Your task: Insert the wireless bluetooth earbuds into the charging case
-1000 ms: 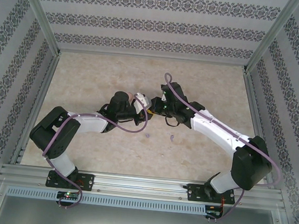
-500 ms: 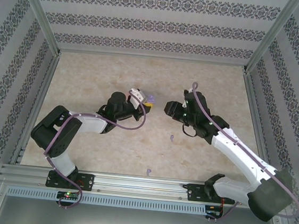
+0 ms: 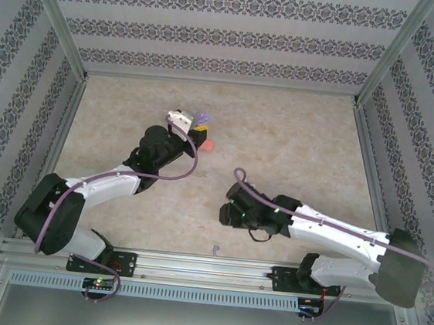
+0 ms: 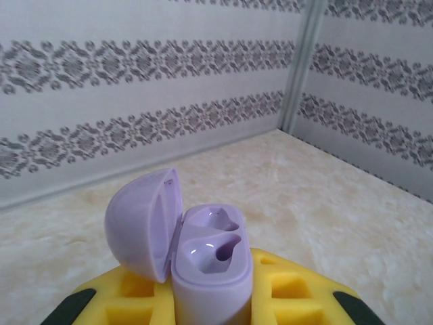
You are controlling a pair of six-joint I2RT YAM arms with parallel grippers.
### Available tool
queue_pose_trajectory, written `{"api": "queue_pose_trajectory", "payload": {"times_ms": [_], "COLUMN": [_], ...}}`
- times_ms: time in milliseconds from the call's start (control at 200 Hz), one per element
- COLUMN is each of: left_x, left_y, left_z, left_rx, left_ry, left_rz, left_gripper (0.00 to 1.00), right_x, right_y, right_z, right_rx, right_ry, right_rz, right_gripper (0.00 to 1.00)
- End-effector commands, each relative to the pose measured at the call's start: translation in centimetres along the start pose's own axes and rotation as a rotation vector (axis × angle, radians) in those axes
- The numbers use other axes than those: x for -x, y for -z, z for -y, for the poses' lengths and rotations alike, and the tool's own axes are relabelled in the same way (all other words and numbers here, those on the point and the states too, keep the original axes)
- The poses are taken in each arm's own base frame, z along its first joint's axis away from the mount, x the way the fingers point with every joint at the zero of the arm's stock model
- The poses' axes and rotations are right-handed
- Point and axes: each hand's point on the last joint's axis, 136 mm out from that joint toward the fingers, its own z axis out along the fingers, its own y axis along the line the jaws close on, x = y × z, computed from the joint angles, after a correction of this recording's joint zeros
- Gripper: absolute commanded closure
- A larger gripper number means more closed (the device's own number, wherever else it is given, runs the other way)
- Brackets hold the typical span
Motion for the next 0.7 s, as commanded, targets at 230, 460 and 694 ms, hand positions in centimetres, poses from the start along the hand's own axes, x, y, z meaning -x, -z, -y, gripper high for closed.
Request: {"api": "queue_pose_trajectory", "payload": {"times_ms": [230, 460, 694], "left_x": [1.9, 2.3, 2.7], "left_y": [3.1, 4.5, 5.0], "left_z": [-3.4, -3.3, -3.3], "left_rx": [0.203, 0.208, 0.210], "left_ry": [0.077, 0.075, 0.049], "left_rz": [-0.012, 0.007, 0.013], "left_gripper": [1.00, 1.00, 1.00], "right_x": [-6.4, -7.4, -7.9], "right_y": [-3.0, -4.4, -5.7], "right_z": [0.0, -1.0, -1.1], "right_rx": [-0.245, -0.303, -0.327], "right_ry": [-0.075, -0.057, -0.061], "right_rz": [-0.078, -0.101, -0.139], "right_gripper": [0.50, 0.52, 0.54]}}
